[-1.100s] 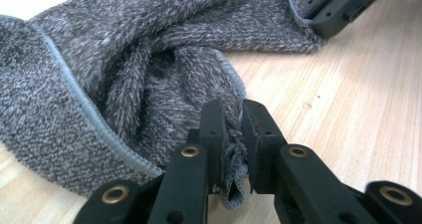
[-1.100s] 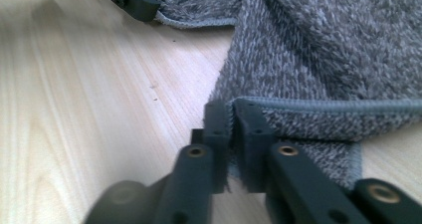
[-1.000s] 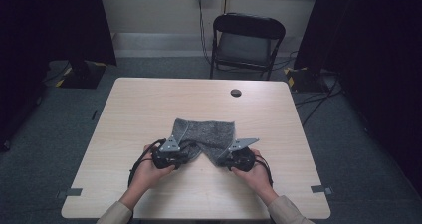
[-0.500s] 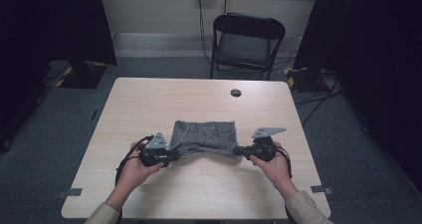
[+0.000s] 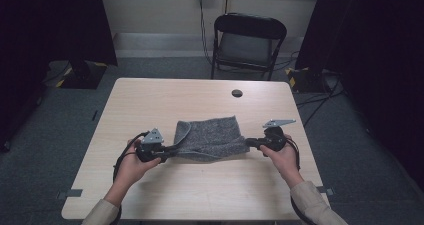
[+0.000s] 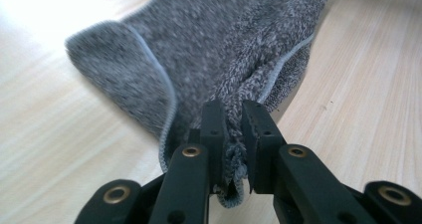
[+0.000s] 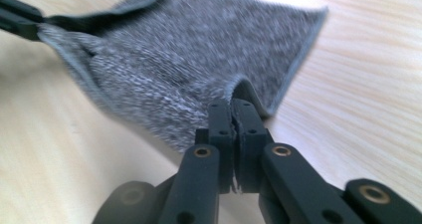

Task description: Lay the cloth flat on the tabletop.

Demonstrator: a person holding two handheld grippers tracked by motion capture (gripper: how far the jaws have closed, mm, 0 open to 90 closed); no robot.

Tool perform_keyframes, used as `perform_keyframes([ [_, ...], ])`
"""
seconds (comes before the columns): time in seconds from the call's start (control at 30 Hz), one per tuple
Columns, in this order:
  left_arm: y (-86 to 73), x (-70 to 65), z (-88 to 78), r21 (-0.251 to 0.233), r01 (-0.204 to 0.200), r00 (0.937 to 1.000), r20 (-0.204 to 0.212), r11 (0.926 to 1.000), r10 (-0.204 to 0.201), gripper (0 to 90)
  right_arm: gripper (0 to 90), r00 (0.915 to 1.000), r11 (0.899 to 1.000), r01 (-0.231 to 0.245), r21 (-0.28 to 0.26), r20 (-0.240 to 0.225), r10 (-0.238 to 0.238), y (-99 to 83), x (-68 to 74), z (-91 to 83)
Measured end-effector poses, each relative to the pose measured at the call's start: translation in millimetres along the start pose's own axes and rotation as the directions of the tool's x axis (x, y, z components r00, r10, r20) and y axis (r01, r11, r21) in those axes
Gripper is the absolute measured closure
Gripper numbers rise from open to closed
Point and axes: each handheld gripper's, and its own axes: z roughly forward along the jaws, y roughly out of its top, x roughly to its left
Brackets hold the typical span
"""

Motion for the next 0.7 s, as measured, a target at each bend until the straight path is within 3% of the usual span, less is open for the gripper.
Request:
perform_keyframes([
  [0.03,-1.9,-1.2,1.7,0.009,-0.001,1.0,0.006,1.0,0.001,79.3,80.4,1.0,1.0,-0.003,0.003,0.008,0.003,-3.8,-1.6,2.6],
  [0.07,-3.9,-2.4,3.4,0.013,0.003,0.9999,0.014,0.9999,-0.003,79.3,80.4,1.0,1.0,-0.003,0.003,0.008,0.003,-3.8,-1.6,2.6],
  [0.1,-6.7,-3.8,4.2,0.018,-0.015,0.9999,-0.005,0.9997,0.015,72.3,71.1,0.9993,1.0,-0.001,0.008,0.039,0.0,-7.2,-2.9,3.4],
  [0.2,-8.2,-5.0,2.1,0.002,0.014,0.9999,-0.007,0.9999,-0.014,59.1,67.0,0.9993,1.0,0.003,-0.01,0.038,-0.002,-11.4,-3.5,-0.5],
  [0.3,-7.1,-6.5,-0.5,-0.005,-0.009,0.9996,-0.028,1.0,0.009,52.8,64.2,0.9988,1.0,0.008,-0.025,0.048,-0.006,-13.8,-2.8,-5.2],
  [0.33,-5.3,-7.5,-4.3,-0.024,0.002,0.9995,-0.031,0.9997,-0.003,47.3,63.4,0.9987,0.999,0.022,-0.048,0.047,-0.02,-15.3,-1.3,-11.5],
  [0.43,-3.4,-8.5,-8.1,-0.033,-0.004,0.9991,-0.043,0.9994,0.003,45.3,62.3,0.9993,0.998,0.022,-0.059,0.031,-0.02,-16.3,0.6,-18.0],
  [0.47,-2.9,-9.5,-9.3,-0.035,-0.003,0.9989,-0.047,0.9994,0.001,41.1,61.6,0.9997,0.998,0.026,-0.06,0.005,-0.025,-18.4,4.9,-22.7],
  [0.57,-1.9,-12.1,-12.0,-0.035,-0.025,0.9976,-0.065,0.9991,0.023,40.0,60.7,0.9988,0.998,0.046,-0.046,-0.018,-0.047,-26.2,14.1,-23.7],
  [0.7,2.7,-15.3,-9.8,-0.038,-0.023,0.9979,-0.062,0.999,0.02,42.0,58.3,0.9965,0.996,0.083,-0.023,-0.004,-0.083,-33.5,20.4,-13.8],
])
